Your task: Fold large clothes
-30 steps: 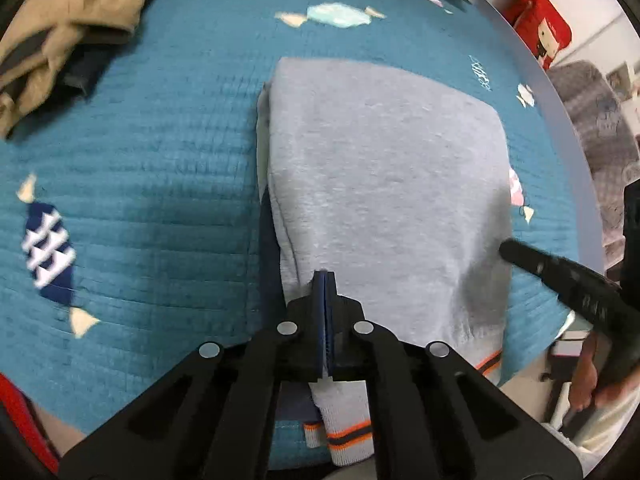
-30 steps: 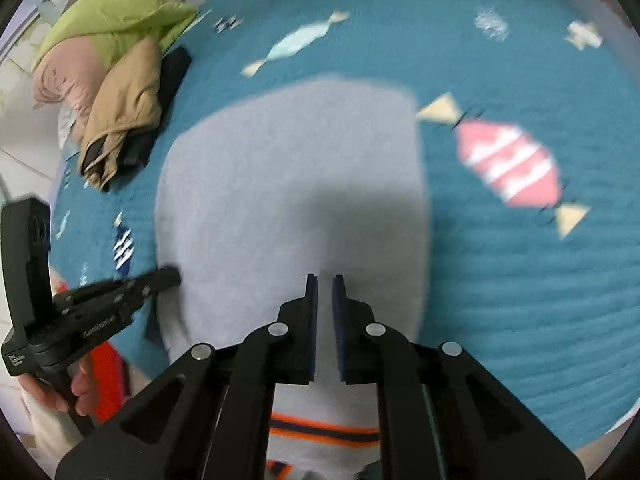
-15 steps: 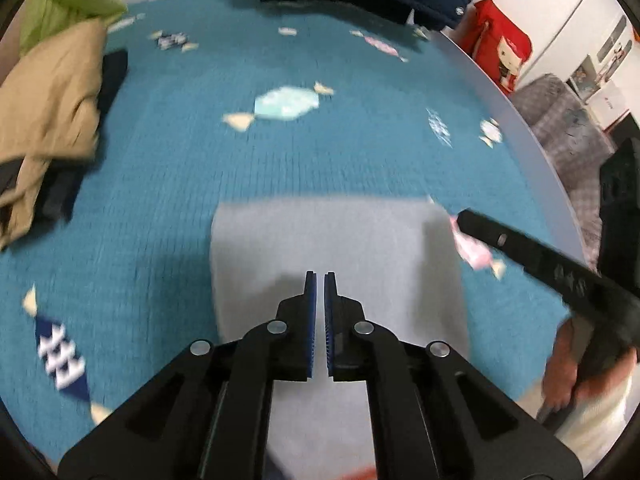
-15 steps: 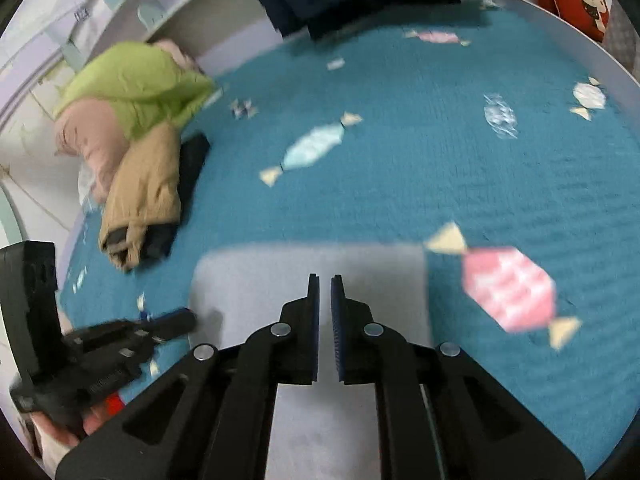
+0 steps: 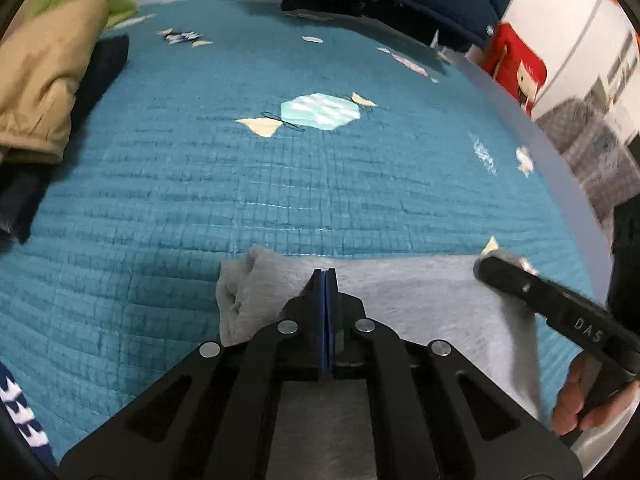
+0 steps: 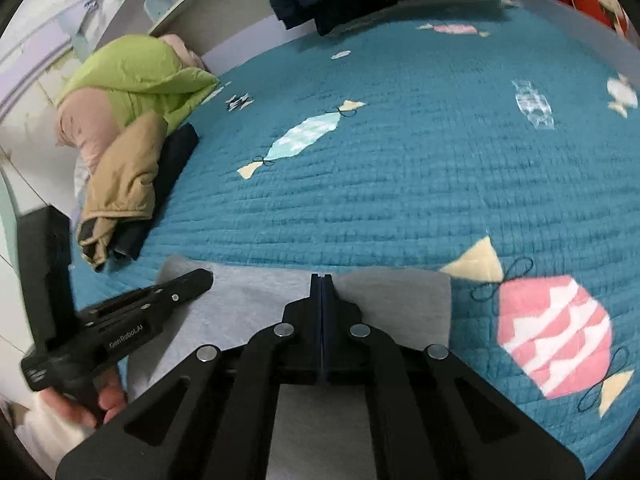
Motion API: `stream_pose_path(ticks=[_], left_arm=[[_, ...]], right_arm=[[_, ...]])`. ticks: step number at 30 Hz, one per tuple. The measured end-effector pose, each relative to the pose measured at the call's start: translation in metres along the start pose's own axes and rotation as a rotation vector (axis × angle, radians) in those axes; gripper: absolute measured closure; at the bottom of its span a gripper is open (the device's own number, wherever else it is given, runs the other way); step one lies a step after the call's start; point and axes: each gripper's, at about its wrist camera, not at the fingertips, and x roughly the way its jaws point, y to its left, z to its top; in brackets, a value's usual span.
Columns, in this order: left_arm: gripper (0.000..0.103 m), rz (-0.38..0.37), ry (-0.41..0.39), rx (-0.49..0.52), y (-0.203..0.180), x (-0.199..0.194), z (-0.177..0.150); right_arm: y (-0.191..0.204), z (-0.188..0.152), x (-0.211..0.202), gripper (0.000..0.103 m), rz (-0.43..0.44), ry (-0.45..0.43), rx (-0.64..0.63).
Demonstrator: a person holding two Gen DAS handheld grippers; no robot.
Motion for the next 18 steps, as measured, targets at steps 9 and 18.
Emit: stream_pose_path(ticks=[9,18], left_arm=[[0.1,0.18,-0.05,-0.016,0.013,-0.043,0.009],[0.099,-0.135,-0.003,-0.022,-0.036,-0.074,-0.022]], right_arm=[[-0.019,0.01,-0.054,0.098,-0.17,-0.119,0.074],[0.05,-0.026,-0.042,0.097,0.127,0.029,-0.029]])
